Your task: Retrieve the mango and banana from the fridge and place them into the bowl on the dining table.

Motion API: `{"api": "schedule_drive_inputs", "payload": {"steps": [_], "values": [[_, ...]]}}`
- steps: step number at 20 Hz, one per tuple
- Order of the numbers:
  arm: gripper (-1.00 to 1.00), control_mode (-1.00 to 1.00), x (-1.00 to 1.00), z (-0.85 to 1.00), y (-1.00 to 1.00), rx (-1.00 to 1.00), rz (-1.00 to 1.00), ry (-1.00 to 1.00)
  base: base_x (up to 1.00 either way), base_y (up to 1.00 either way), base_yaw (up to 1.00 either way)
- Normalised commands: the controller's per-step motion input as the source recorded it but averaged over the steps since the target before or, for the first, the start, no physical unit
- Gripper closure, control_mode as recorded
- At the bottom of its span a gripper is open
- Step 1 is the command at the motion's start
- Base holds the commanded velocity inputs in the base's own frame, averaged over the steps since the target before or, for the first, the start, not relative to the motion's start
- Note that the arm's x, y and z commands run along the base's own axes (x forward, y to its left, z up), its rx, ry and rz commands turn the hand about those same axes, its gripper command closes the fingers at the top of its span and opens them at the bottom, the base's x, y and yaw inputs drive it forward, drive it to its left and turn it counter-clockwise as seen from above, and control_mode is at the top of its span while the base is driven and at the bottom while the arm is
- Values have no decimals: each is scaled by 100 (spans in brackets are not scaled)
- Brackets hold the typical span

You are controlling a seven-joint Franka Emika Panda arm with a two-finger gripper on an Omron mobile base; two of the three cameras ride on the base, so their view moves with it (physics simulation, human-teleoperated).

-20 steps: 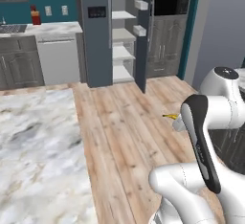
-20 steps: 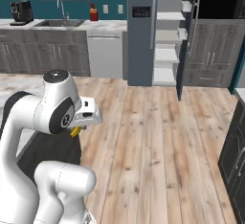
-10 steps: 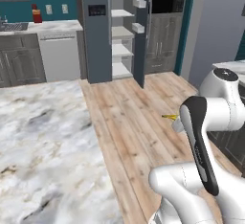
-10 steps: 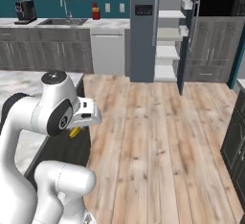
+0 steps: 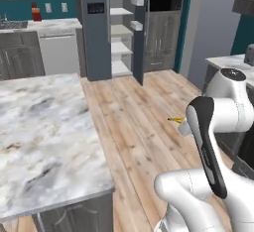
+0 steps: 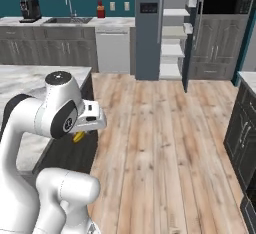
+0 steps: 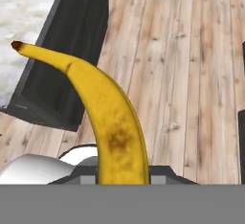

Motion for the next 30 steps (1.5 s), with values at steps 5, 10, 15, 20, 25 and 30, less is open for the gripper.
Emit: {"api": "schedule_drive_inputs", "payload": {"steps": [5, 10, 15, 20, 25, 30], "values": [[100, 100, 0, 0, 0, 0, 0, 0, -100, -17, -1], [100, 100, 0, 0, 0, 0, 0, 0, -100, 51, 0], [100, 100, 0, 0, 0, 0, 0, 0, -69, 100, 0], [100, 100, 0, 0, 0, 0, 0, 0, -89, 100, 0], [100, 100, 0, 0, 0, 0, 0, 0, -57, 100, 0], [100, 100, 0, 0, 0, 0, 0, 0, 3, 100, 0]]}}
